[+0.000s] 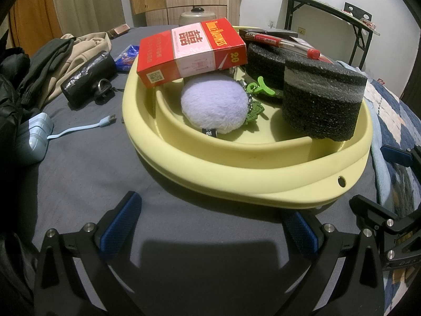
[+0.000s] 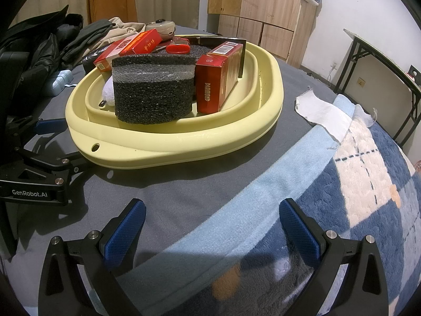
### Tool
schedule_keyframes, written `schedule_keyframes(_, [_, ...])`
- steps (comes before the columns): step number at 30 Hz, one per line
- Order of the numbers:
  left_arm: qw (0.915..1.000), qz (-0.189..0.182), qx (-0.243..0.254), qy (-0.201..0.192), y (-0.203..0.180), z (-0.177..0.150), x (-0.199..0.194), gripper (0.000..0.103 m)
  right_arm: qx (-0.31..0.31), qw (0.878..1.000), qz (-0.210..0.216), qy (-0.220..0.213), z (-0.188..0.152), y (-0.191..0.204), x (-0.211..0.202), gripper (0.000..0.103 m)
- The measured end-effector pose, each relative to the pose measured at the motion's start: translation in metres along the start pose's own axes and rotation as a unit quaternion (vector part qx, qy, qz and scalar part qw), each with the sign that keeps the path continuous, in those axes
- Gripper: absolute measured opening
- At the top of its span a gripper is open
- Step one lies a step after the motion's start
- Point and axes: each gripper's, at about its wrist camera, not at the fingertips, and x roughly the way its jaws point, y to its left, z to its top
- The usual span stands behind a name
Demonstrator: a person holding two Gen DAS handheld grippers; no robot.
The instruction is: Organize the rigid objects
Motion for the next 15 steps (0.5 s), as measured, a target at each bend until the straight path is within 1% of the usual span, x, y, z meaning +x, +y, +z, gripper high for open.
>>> schedule_keyframes(15, [1.0, 0.0, 0.0, 0.0, 0.0, 0.0, 0.0, 0.103, 0.0, 1.0, 0.0, 0.0, 0.0, -0.0001, 0.0, 0.103])
